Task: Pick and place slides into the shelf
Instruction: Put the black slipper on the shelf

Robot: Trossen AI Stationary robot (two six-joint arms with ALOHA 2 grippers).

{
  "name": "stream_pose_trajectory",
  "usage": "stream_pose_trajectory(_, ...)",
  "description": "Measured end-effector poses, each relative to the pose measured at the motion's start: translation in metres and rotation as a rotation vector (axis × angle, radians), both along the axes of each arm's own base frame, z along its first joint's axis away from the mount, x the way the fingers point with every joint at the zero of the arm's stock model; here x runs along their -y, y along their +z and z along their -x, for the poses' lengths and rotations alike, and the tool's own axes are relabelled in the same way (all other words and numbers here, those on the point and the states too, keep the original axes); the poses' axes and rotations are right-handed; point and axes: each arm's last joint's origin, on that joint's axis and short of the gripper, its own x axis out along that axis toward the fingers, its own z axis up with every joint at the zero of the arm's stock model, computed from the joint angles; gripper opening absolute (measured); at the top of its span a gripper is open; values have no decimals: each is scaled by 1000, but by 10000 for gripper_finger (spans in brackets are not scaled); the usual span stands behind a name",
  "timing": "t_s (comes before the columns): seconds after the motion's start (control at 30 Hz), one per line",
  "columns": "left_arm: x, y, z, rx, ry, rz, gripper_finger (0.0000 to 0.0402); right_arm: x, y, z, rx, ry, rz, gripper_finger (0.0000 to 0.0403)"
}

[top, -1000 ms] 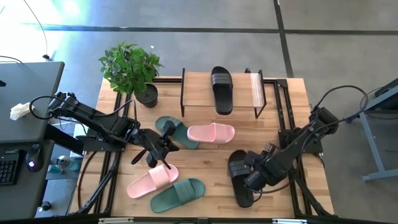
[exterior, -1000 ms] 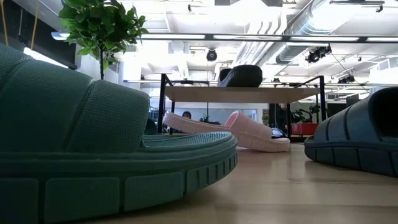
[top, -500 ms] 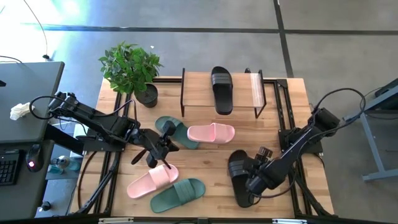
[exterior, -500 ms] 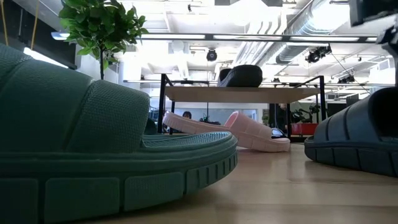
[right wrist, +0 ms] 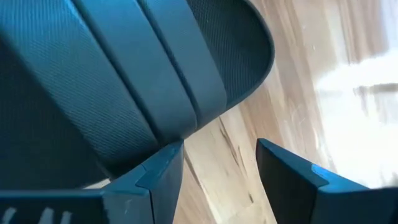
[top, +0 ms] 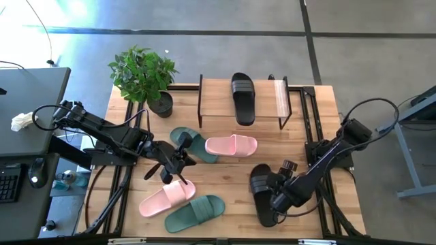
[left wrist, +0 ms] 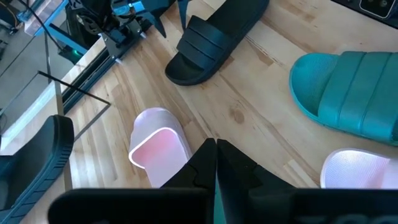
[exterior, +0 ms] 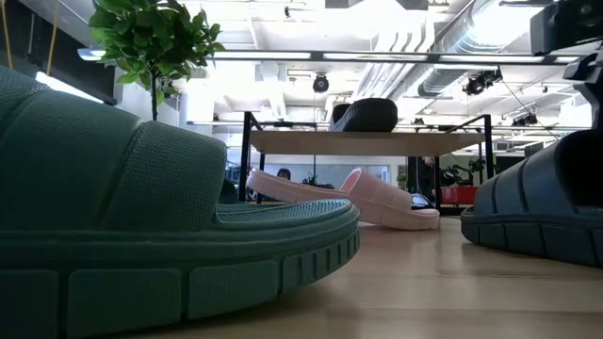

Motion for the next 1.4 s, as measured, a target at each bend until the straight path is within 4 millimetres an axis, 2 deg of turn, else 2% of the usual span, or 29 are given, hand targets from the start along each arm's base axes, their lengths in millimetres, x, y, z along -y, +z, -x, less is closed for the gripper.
stream_pose_trajectory(0.33, 0, 0, 0, 0, 0, 0, 3, -6, -17, -6, 34, 9, 65, 195)
stream_pose_trajectory(0.5, 0, 0, 0, 0, -1, -1, 3, -9, -19, -8, 20, -27, 6, 195)
stream_pose_trajectory(0.97, 0, 0, 0, -1, 0, -1, 3, -46, 15, -10, 136, -25, -134, 195)
stream_pose_trajectory(1.13, 0, 0, 0, -1, 0, -1, 3, -58, 26, -17, 211, -31, -232, 195)
stream_pose_trajectory(1.27, 0, 0, 0, -1, 0, 0, 3, -62, 26, -22, 272, -44, -267, 195)
stream_pose_trajectory(1.4, 0, 0, 0, 0, 1, 0, 3, -52, 14, -27, 202, -151, -220, 195)
